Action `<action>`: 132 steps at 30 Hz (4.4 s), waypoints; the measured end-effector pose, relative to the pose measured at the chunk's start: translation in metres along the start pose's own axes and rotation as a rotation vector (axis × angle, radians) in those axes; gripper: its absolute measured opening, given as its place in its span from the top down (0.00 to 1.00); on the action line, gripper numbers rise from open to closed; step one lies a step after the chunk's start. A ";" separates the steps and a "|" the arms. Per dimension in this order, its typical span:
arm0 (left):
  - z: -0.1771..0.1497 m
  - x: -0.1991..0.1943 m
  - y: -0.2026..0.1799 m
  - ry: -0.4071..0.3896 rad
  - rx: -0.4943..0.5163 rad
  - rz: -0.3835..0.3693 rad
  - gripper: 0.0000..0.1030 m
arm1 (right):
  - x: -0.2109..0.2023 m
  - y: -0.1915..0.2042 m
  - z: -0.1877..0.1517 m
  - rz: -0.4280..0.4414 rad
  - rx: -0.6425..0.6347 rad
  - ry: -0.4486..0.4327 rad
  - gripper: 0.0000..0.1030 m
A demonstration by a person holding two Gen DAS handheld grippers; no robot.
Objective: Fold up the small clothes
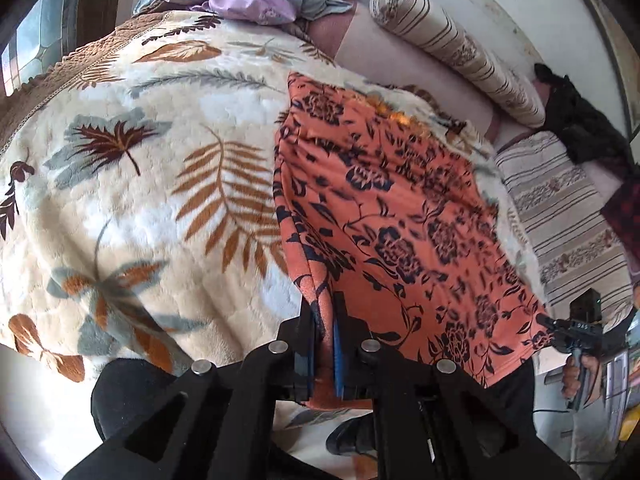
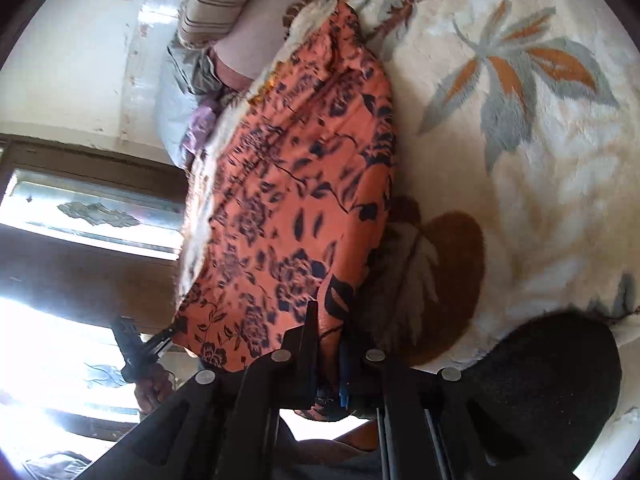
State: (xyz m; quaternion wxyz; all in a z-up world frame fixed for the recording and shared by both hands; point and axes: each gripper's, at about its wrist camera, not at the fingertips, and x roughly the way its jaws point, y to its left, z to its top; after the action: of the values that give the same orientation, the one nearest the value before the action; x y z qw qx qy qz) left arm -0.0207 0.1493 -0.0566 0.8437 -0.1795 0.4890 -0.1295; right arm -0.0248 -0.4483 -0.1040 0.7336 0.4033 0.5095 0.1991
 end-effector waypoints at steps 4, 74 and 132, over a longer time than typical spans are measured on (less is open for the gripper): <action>-0.005 0.034 0.014 0.104 -0.035 0.064 0.93 | 0.017 -0.018 -0.001 -0.011 0.047 0.024 0.93; -0.005 0.049 0.026 -0.062 -0.179 0.285 0.34 | 0.069 -0.030 0.016 -0.151 0.140 -0.245 0.38; 0.078 0.037 -0.022 -0.207 -0.007 0.231 0.34 | 0.109 0.087 0.121 0.043 -0.179 -0.138 0.19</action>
State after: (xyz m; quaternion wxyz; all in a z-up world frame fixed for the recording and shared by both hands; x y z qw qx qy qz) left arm 0.0638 0.1287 -0.0403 0.8983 -0.1372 0.4173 -0.0109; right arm 0.1391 -0.3666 -0.0802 0.7957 0.3597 0.4292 0.2310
